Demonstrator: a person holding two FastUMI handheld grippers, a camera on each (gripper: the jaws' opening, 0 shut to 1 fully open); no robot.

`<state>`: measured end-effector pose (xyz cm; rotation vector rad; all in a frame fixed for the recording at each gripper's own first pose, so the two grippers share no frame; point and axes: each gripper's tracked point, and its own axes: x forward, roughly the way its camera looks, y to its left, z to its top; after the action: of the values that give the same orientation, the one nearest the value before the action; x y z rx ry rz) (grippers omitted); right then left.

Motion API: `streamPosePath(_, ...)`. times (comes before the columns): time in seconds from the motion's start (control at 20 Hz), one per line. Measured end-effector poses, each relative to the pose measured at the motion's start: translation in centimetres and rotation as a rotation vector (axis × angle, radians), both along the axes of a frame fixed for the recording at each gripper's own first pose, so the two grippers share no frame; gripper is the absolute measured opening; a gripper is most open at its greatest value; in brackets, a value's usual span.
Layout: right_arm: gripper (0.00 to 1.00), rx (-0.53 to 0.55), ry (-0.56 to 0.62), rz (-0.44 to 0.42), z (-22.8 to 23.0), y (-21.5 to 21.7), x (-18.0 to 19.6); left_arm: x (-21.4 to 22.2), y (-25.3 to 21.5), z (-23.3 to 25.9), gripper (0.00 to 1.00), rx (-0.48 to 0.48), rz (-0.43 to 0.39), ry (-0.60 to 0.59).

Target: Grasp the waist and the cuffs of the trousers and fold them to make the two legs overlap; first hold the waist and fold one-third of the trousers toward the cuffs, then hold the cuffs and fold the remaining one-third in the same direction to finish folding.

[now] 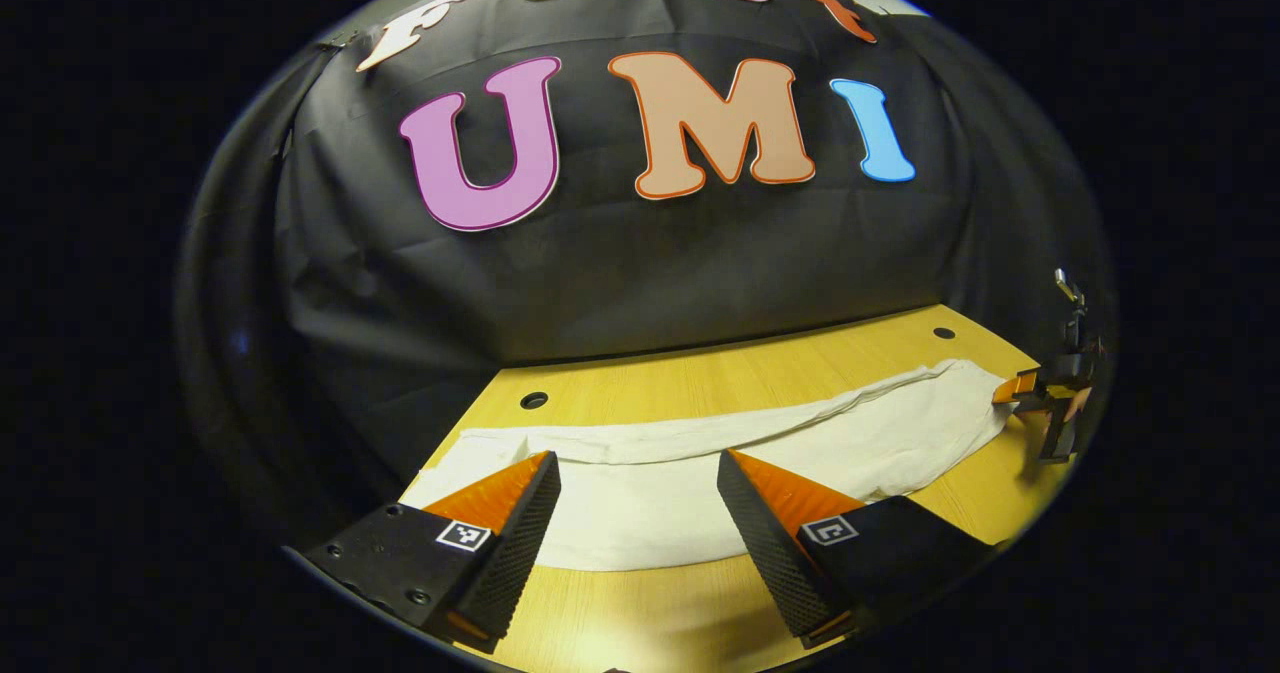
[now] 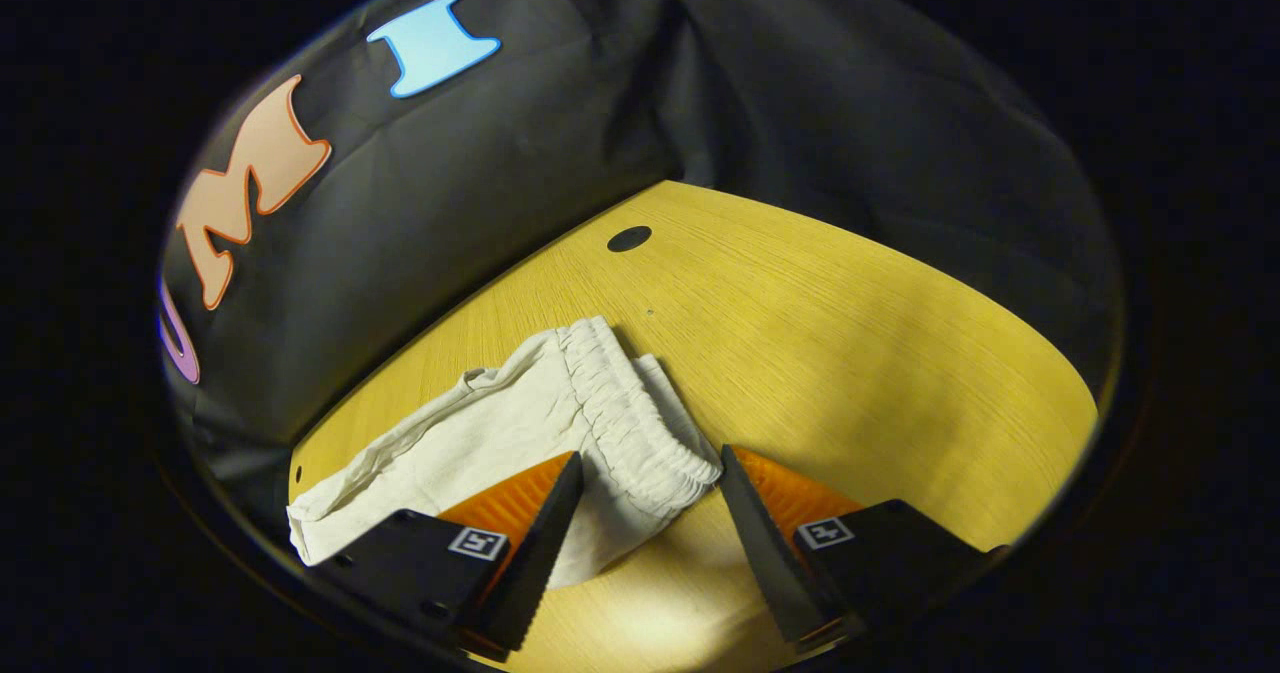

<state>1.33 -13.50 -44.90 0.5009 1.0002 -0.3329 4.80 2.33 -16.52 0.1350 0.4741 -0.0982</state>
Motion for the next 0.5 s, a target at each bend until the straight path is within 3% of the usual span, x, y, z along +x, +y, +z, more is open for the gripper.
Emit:
streamPosePath(0.1, 0.48, 0.073, 0.021, -0.017, -0.6, 0.7, 0.3, -0.2, -0.4, 0.0, 1.00, -0.005, -0.003, 0.002)
streamPosePath(0.15, 0.30, 0.102, 0.024, -0.029, -0.3, 0.7, 0.2, -0.2, -0.6, 0.1, 0.96, -0.010, -0.003, 0.003)
streamPosePath(0.2, 0.29, 0.121, 0.015, -0.032, -0.3, 0.7, 0.4, -0.3, -0.9, 0.2, 0.96, -0.015, -0.004, 0.002)
streamPosePath(0.25, 0.20, 0.123, 0.012, -0.008, -0.3, 0.7, 0.3, -0.4, -1.1, 0.3, 0.96, -0.018, -0.003, 0.000)
streamPosePath(0.4, 0.20, 0.091, 0.000, 0.038, 0.7, -0.3, 0.5, -0.8, -2.0, 0.5, 0.96, -0.025, -0.008, -0.009)
streamPosePath(0.45, 0.14, 0.078, -0.001, 0.044, 1.1, -0.6, 0.6, -0.9, -2.2, 0.6, 0.96, -0.024, -0.007, -0.010)
streamPosePath(0.5, 0.20, 0.068, -0.005, 0.047, 1.5, -0.5, 0.6, -1.1, -2.4, 0.7, 0.96, -0.026, -0.004, -0.013)
